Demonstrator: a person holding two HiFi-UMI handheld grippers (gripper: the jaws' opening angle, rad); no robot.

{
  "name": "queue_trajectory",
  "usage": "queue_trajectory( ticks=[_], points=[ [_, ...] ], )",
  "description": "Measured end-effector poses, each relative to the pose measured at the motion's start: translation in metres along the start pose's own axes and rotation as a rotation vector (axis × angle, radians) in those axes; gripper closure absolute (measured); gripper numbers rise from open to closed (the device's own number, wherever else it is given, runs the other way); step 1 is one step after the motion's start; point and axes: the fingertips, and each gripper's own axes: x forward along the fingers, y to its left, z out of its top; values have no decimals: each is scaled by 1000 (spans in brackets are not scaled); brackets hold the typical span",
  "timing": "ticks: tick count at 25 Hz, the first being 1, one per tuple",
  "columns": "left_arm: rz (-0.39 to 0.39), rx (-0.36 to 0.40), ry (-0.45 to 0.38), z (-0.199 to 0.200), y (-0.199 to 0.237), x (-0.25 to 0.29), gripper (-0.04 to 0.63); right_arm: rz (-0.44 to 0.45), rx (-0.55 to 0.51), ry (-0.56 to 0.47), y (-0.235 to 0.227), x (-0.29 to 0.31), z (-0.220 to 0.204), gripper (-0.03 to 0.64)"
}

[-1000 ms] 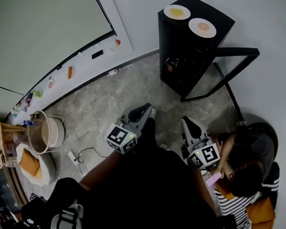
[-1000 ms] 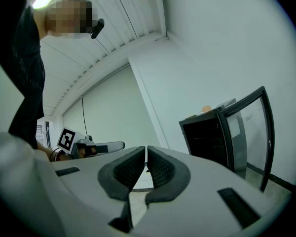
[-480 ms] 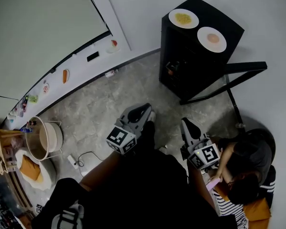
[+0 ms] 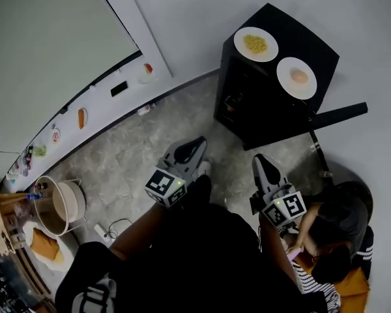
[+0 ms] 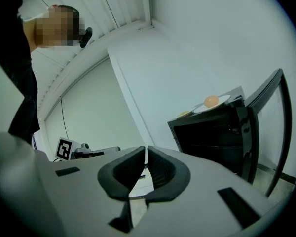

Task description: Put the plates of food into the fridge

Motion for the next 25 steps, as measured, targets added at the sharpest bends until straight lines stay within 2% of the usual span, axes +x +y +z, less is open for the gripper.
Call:
queue_trajectory(
  ticks=[6,15,21,25],
  points=[
    [-46,-9,7,14,32,29,557,-51,9,0,-14,35,7,583],
    [-136,-14,34,18,55,67,557,-115,63,-39,-30,65,24,583],
    [-157,3,15,28,63,78,557,-159,145,-94,-46,67,35,583],
    [-138,-1,12,30,61,83,557,-205,233,-151,-70,59,43,583]
  ],
)
